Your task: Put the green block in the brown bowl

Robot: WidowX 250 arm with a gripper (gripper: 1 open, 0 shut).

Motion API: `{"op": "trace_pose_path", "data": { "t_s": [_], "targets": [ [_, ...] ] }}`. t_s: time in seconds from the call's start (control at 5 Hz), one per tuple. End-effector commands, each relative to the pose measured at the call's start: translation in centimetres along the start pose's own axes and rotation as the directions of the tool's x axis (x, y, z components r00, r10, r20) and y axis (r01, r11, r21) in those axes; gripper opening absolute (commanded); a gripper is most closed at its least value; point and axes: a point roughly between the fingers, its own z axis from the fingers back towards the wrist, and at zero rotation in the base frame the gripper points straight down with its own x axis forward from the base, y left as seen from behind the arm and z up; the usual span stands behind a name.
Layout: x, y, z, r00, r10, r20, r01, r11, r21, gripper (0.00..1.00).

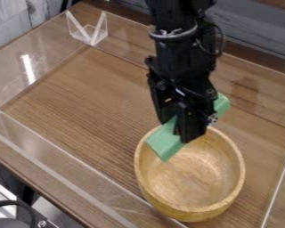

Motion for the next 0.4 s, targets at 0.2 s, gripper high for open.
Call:
{"op": "trace_pose_path", "data": {
  "t_s": [0.2],
  "targets": [
    [0.09,-0.91,1.22,0.997,0.025,0.074,-0.027,0.999,0.028,0.00]
  ]
}}
